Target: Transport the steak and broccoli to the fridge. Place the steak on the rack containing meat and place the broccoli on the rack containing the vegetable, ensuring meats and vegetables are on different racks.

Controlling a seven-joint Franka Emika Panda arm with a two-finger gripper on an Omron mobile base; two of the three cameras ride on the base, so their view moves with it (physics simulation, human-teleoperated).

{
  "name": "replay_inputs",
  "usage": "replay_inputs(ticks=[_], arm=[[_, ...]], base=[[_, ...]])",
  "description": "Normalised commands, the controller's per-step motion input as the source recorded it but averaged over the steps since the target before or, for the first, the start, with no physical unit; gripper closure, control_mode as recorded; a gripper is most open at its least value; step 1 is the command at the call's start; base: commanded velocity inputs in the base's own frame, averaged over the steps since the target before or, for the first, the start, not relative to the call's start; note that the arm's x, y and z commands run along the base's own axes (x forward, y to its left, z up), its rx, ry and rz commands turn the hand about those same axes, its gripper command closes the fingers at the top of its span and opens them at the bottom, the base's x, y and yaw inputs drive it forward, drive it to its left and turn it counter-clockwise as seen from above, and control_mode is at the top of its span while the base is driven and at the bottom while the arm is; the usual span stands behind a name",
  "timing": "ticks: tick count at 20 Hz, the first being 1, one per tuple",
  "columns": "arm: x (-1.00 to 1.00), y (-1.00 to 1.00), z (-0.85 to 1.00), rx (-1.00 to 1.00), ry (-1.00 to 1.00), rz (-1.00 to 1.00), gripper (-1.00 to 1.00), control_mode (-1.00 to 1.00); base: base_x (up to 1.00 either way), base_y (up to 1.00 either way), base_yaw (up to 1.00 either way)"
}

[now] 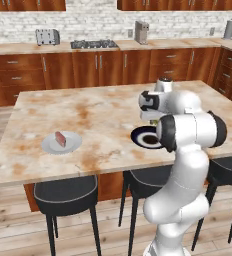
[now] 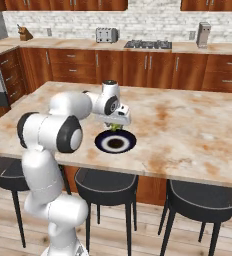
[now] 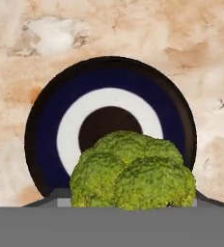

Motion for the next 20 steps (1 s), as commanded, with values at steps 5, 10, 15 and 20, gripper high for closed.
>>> replay_inputs(ticks=[5, 10, 15, 20], arm=[[-0.88, 0.14, 0.79, 0.0, -0.24, 0.02, 1.0, -1.0], [-0.82, 0.16, 0.93, 0.0, -0.14, 0.0, 1.0, -1.0], [-0.98, 0.04, 0.6, 0.0, -0.22, 0.0, 1.0, -1.0], [-1.0, 0.16, 0.51, 0.0, -0.33, 0.0, 1.0, -1.0]], base=[[0.0, 0.0, 0.0], [0.0, 0.0, 0.0], [0.0, 0.0, 0.0], [0.0, 0.0, 0.0]])
